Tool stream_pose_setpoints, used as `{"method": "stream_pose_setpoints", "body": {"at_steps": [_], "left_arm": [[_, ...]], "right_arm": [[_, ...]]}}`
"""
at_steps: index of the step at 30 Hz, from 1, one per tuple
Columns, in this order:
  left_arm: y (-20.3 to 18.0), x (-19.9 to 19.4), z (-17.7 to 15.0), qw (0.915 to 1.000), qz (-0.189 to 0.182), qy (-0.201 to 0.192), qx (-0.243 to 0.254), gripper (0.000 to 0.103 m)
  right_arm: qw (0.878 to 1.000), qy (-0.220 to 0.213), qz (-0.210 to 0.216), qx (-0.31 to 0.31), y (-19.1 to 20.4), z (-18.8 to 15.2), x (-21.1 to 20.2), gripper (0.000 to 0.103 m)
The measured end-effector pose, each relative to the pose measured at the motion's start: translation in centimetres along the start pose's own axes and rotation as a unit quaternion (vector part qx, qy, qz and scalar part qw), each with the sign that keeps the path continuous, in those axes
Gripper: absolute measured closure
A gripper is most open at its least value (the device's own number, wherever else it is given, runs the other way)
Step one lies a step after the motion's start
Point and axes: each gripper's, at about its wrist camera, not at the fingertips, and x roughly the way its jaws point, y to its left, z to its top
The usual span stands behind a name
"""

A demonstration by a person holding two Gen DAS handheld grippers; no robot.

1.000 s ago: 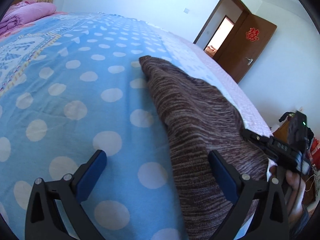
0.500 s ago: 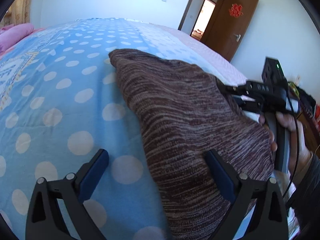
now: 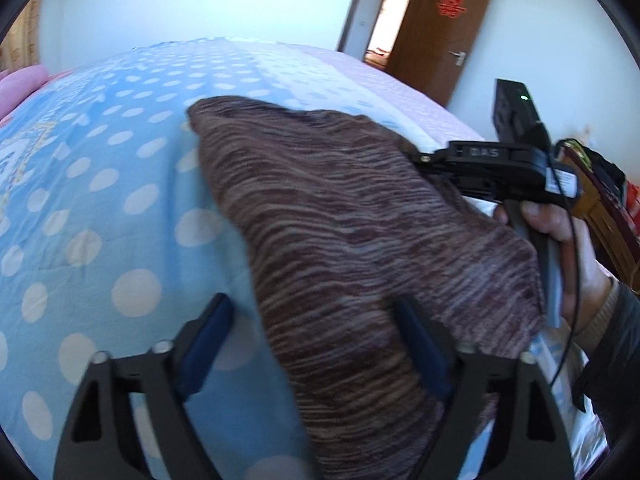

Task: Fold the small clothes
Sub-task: 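Pinch the folded sweater edge with the left gripper while the right gripper holds its corner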

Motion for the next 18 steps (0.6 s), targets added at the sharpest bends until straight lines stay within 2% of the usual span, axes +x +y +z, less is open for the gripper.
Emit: {"method": "stream_pose_setpoints", "body": {"at_steps": [1,3,4,7,12,18], "left_arm": [[-0.1,-0.1,0.0,0.9999,-0.013,-0.001,0.002,0.041],[-0.3,-0.3,-0.1,0.9998,-0.017,-0.003,0.004,0.047],[-0.2,-0.3,0.0,0.9998,-0.018,-0.003,0.000,0.053],[0.5,-0.8,0.2,0.9989,-0.032,0.001,-0.035,0.066],[0.3,-2.9,0.2,0.9983,-0.023,-0.004,-0.054,0.070],[0.0,-6.6,-0.2,0.9987,-0.005,-0.017,-0.047,0.071]], "right_arm": [[1.000,-0.003,-0.002,-0.003,0.1,-0.1,-0.1,0.082],[1.000,-0.009,-0.011,-0.010,0.3,-0.3,-0.3,0.083],[1.000,-0.012,-0.017,-0.012,0.5,-0.4,-0.4,0.084],[0.999,-0.021,-0.032,-0.015,1.3,-0.6,-1.0,0.084],[0.999,-0.046,-0.019,-0.002,2.9,-1.3,-3.1,0.085],[0.999,-0.052,0.001,-0.012,6.4,-3.1,-4.8,0.085]]}}
